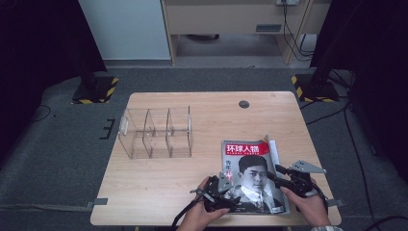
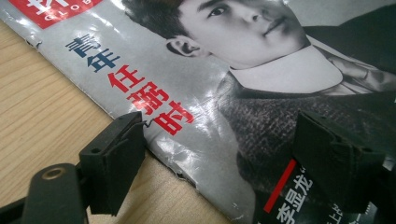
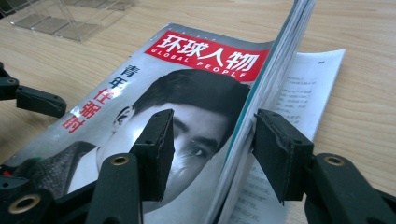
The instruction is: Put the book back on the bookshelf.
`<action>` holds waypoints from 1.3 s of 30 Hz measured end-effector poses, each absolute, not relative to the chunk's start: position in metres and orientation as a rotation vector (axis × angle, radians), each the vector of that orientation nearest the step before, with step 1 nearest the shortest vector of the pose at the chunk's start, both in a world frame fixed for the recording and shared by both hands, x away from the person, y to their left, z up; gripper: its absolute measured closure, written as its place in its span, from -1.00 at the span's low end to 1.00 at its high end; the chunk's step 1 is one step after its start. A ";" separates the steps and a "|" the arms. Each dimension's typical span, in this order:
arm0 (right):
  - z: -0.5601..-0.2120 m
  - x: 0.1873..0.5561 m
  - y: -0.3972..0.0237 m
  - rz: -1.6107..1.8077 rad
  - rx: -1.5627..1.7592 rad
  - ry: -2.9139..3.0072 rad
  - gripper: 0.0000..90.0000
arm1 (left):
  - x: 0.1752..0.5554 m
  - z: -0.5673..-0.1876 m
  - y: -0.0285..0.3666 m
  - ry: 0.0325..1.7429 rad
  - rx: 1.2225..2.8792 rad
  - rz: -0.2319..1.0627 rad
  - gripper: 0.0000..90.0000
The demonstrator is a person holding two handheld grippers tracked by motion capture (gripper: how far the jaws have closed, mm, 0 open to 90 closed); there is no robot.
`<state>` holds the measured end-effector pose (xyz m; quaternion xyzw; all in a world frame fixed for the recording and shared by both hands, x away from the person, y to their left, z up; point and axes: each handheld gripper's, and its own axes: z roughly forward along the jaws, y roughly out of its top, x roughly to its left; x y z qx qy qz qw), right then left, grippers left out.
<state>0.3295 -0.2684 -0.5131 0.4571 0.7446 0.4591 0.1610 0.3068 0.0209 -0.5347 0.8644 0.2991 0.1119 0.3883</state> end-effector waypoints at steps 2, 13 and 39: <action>-0.515 0.330 -0.268 1.289 1.321 2.133 0.07 | 0.307 -0.535 0.021 0.762 2.198 0.283 -0.64; -0.516 0.328 -0.265 1.256 1.311 2.149 0.09 | 0.307 -0.535 0.021 0.759 2.204 0.283 -0.64; -0.523 0.336 -0.249 1.139 1.346 2.250 -0.46 | 0.310 -0.535 0.020 0.761 2.200 0.277 -0.64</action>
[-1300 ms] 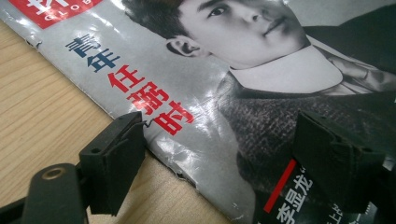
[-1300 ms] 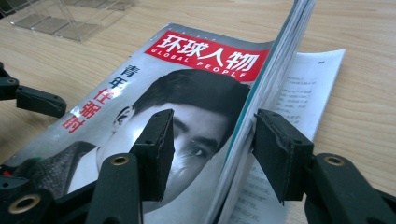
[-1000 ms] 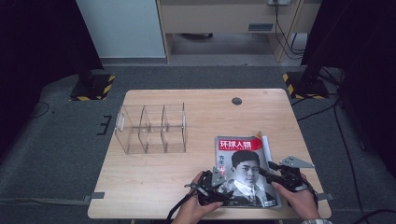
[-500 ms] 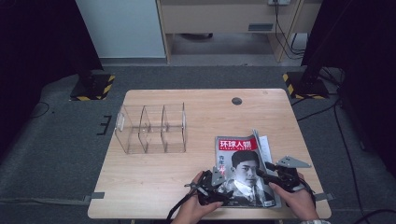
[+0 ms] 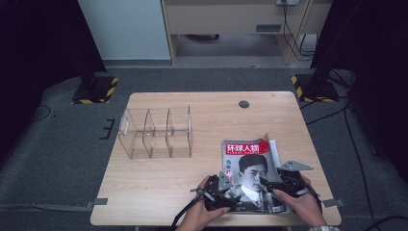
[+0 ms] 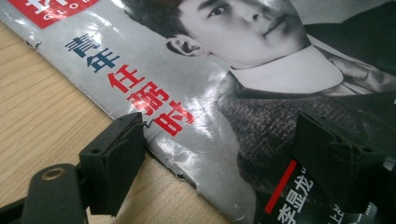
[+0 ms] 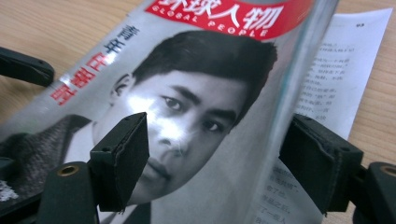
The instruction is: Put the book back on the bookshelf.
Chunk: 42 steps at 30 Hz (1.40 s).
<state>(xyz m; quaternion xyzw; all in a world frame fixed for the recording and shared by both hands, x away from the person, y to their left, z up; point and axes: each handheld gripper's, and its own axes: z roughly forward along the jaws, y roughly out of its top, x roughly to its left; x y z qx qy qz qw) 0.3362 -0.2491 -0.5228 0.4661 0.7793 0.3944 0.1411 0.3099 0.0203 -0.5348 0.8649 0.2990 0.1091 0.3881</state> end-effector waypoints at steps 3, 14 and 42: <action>-0.527 0.341 -0.251 1.125 1.375 2.297 -0.29 | 0.310 -0.535 0.020 0.760 2.200 0.277 -0.64; -0.522 0.338 -0.248 1.126 1.282 2.321 0.17 | 0.311 -0.535 0.020 0.760 2.200 0.276 -0.64; -0.523 0.341 -0.246 1.105 1.259 2.338 0.64 | 0.311 -0.535 0.016 0.793 2.192 0.293 -0.63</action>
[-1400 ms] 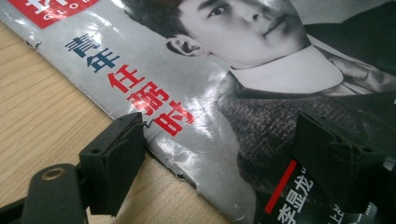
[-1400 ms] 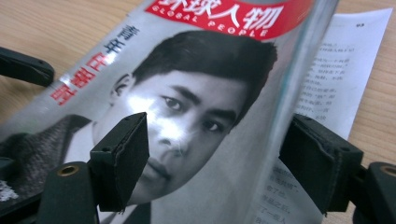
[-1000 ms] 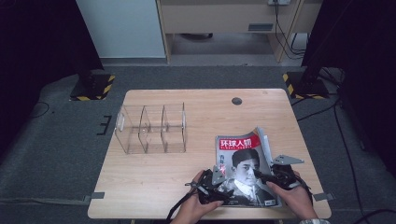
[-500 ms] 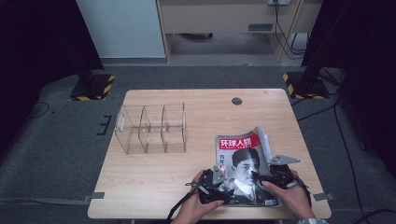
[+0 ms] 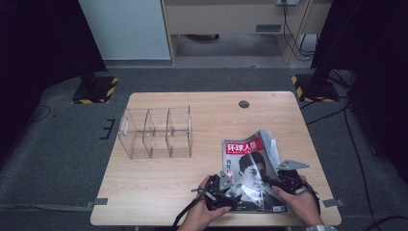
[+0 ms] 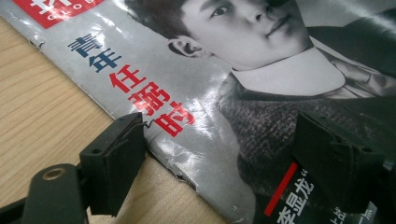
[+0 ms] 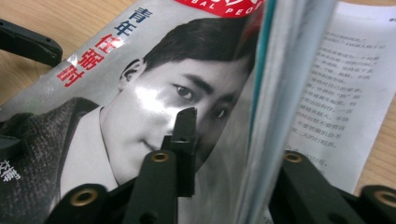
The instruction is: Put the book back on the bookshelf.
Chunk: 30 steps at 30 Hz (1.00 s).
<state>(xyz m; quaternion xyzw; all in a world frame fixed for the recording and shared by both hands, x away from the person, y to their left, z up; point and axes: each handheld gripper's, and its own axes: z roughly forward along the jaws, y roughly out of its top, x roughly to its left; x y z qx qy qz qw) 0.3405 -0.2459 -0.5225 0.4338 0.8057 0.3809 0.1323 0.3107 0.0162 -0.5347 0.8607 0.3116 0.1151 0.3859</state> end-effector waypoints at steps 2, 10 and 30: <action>-0.520 0.341 -0.245 1.102 1.252 2.322 0.71 | 0.311 -0.535 0.015 0.802 2.189 0.296 -0.63; -0.517 0.342 -0.244 1.117 1.265 2.304 0.85 | 0.315 -0.535 0.015 0.809 2.189 0.244 -0.87; -0.503 0.336 -0.248 1.275 1.217 2.271 0.95 | 0.335 -0.535 0.041 0.903 2.086 0.167 -0.85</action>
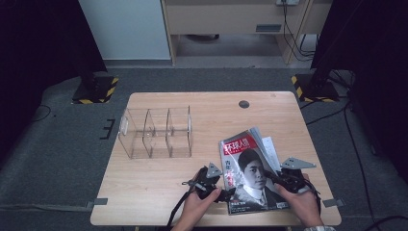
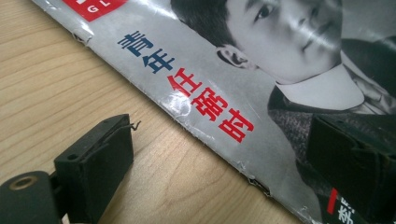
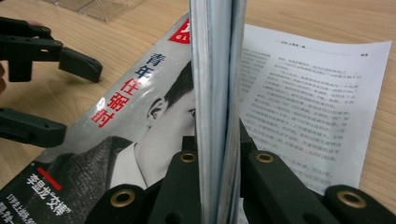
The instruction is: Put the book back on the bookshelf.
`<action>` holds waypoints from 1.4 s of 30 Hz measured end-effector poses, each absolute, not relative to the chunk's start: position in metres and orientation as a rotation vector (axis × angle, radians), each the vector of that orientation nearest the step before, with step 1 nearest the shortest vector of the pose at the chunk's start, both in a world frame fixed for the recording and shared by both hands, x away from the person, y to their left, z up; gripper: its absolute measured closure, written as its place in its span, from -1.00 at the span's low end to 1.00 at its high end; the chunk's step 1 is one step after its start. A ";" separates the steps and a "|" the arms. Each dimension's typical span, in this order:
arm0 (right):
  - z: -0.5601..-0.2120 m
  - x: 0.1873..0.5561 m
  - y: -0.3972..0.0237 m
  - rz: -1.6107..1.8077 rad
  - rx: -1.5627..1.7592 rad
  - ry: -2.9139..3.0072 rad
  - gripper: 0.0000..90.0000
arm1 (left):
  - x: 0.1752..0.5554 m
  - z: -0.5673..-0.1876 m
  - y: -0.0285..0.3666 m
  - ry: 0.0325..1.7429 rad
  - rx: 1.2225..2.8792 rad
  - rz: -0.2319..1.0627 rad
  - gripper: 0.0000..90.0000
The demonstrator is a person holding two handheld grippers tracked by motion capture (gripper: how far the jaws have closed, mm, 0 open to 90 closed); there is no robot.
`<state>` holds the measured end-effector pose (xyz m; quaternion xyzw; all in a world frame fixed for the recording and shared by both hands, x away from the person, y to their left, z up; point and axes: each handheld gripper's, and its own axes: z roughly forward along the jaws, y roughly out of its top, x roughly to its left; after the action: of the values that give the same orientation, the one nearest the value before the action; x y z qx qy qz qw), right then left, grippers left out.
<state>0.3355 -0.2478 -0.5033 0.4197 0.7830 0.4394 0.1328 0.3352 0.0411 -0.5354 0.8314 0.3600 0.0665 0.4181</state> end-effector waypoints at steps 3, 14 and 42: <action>-0.500 0.335 -0.248 1.295 1.191 2.268 0.95 | 0.337 -0.535 0.038 0.885 2.103 0.172 -0.88; -0.485 0.328 -0.248 1.446 1.148 2.222 0.95 | 0.340 -0.536 0.031 0.862 2.114 0.162 -0.91; -0.520 0.334 -0.239 1.220 1.238 2.409 0.60 | 0.338 -0.535 0.028 0.878 2.117 0.247 -0.48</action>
<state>0.3340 -0.2390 -0.5196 0.4153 0.8080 0.4092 0.0854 0.3379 0.0281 -0.5346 0.8393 0.3480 0.0978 0.4060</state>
